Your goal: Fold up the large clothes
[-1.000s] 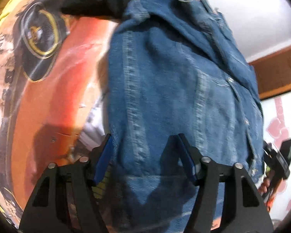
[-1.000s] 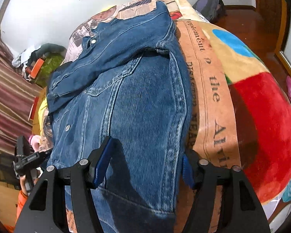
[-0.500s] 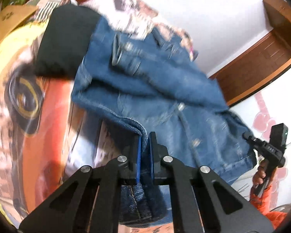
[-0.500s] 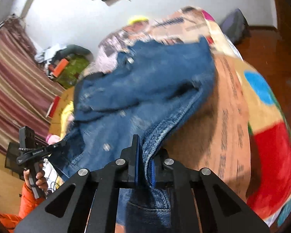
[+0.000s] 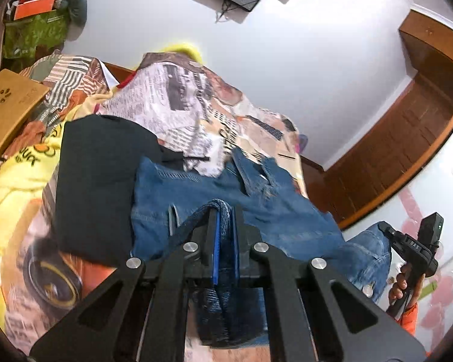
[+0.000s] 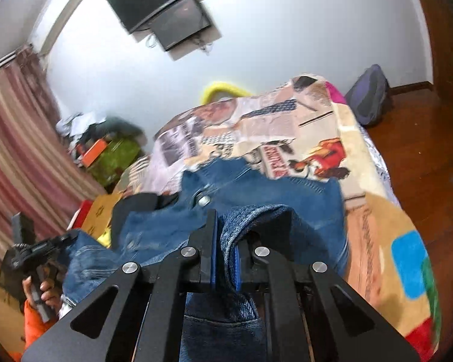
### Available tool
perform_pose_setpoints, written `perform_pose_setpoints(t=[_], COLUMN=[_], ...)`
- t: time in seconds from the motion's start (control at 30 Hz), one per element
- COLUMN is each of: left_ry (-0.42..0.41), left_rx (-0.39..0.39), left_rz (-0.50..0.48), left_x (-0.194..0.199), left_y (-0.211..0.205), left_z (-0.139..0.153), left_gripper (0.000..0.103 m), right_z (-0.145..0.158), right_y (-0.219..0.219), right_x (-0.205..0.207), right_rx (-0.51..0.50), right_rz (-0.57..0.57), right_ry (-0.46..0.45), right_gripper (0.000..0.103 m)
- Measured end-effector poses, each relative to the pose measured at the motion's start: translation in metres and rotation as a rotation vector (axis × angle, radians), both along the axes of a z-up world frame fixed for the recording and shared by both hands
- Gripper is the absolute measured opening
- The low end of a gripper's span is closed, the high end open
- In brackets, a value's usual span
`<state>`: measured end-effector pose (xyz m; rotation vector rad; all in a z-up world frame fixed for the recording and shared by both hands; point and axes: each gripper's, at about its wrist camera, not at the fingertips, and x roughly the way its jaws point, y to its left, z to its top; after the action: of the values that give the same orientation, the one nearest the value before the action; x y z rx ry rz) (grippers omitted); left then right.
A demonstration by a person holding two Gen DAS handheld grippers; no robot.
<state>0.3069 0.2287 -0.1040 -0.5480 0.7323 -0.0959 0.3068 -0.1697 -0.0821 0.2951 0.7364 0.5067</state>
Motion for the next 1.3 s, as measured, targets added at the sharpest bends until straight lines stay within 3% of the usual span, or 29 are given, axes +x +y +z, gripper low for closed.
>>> perform_pose_setpoints(t=[0.13,0.33,0.47,0.6,0.63,0.67,0.73,0.93,1.07,1.3], left_ry=[0.07,0.208,0.253,0.267,0.27,0.27,0.249,0.242,0.256,0.28], left_rx=[0.014,0.089,0.126,0.168,0.174,0.182,0.189,0.263,0.353,0.504], left_rz=[0.034,0.048,0.028,0.019,0.02,0.023,0.001,-0.063,-0.077,-0.087], left_x=[0.037,0.072,0.08,0.077,0.075,0.073,0.065,0.038,0.023,0.02], left_y=[0.012,0.016,0.014,0.007,0.006,0.005,0.001,-0.015,-0.025,-0.038], left_z=[-0.03,-0.089,-0.109,-0.104,-0.101,-0.098,-0.089,-0.076,-0.078,-0.091], left_gripper=[0.006,0.008,0.009,0.011,0.018,0.032,0.045,0.045,0.046,0.047], right_z=[-0.021,-0.083,-0.092,-0.081,-0.081,-0.077,-0.073,-0.059,-0.055,-0.061], right_y=[-0.007,-0.019,-0.02,-0.019,-0.018,-0.018,-0.018,-0.019,-0.021,-0.015], right_x=[0.033,0.072,0.074,0.066,0.067,0.063,0.058,0.029,0.01,-0.006], right_rx=[-0.039,-0.062,-0.085,-0.136,-0.146,-0.156,-0.163,-0.178,-0.19,-0.261], right_rz=[-0.06,-0.118,-0.106,-0.084,-0.082,-0.073,-0.055,-0.018,-0.011,0.003], right_ry=[0.039,0.193,0.202,0.208,0.213,0.217,0.215,0.196,0.188,0.183], right_gripper=[0.007,0.007,0.007,0.013,0.015,0.018,0.021,0.027,0.042,0.044])
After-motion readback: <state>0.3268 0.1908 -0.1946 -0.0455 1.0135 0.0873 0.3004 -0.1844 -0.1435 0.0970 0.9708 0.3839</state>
